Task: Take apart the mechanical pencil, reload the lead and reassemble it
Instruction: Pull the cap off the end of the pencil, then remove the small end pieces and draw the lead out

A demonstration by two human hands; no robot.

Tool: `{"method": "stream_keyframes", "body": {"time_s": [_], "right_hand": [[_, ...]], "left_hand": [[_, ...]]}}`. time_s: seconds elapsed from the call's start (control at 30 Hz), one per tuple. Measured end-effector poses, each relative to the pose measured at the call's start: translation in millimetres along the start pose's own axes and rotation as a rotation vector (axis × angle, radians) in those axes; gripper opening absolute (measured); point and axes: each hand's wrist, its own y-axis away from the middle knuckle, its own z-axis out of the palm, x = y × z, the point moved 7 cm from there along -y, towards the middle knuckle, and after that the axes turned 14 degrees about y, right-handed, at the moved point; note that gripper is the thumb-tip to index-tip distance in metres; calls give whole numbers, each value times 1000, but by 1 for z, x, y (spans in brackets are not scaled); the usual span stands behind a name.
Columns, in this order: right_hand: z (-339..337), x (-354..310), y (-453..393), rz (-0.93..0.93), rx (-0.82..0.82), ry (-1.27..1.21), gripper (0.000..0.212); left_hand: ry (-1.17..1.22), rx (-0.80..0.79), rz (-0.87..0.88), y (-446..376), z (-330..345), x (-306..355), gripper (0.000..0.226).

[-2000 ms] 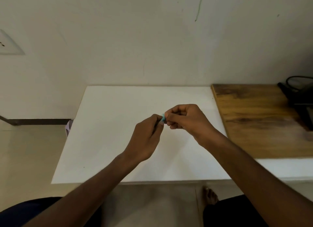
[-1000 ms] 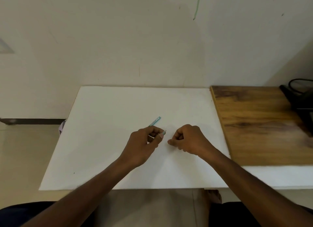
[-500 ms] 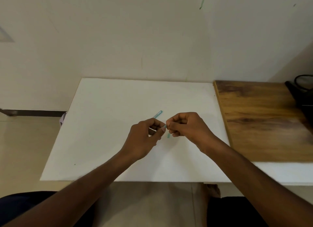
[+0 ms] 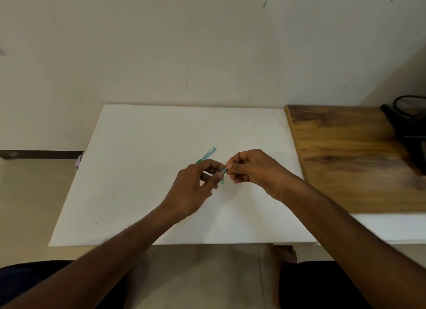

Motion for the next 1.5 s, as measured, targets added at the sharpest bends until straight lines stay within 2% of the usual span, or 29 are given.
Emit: {"method": "stream_keyframes", "body": {"time_s": [0.13,0.23,0.3,0.43,0.6,0.7,0.73,0.8,0.87,0.9,1.0,1.1,1.2,1.33,1.4,1.5], "right_hand": [[-21,3,-2,26,144,6,8],[-43,9,-5,1,255,196,7],[-40,19,-8,30,220,348,4],[-27,40,-18,127,182,487,14],[-30,40,-22,107,253,501,23],[-38,24,-15,72,337,470,20],[-38,17,-13,48,331,435,17],[-26,6,-5,-2,192,390,8],[1,5,6,-2,-16,381,11],[11,6,10,5,-69,379,16],[21,12,14,26,6,384,25],[20,19,11,48,27,436,20],[18,27,6,104,35,475,20],[15,37,-1,174,88,489,26],[15,41,-3,187,100,464,27],[16,43,-4,202,96,474,28]], "left_hand": [[33,44,-53,-1,-3,-8,14],[132,115,-146,0,-9,-17,10],[69,135,-153,0,-12,-18,7],[83,146,-210,-1,-11,-22,8],[37,129,-244,1,-7,-26,14],[46,121,-236,0,-6,-25,12],[51,123,-227,-1,-6,-25,12],[57,136,-209,-3,-8,-23,12],[60,141,-189,-4,-8,-23,13],[50,144,-182,-4,-7,-23,14],[24,155,-199,-4,-5,-25,19],[9,131,-224,-4,-1,-25,23],[-139,112,-144,-8,-5,-14,27],[-516,171,156,-18,-29,16,30],[-593,193,161,-22,-39,16,38],[-686,172,63,-23,-41,7,44]]}}
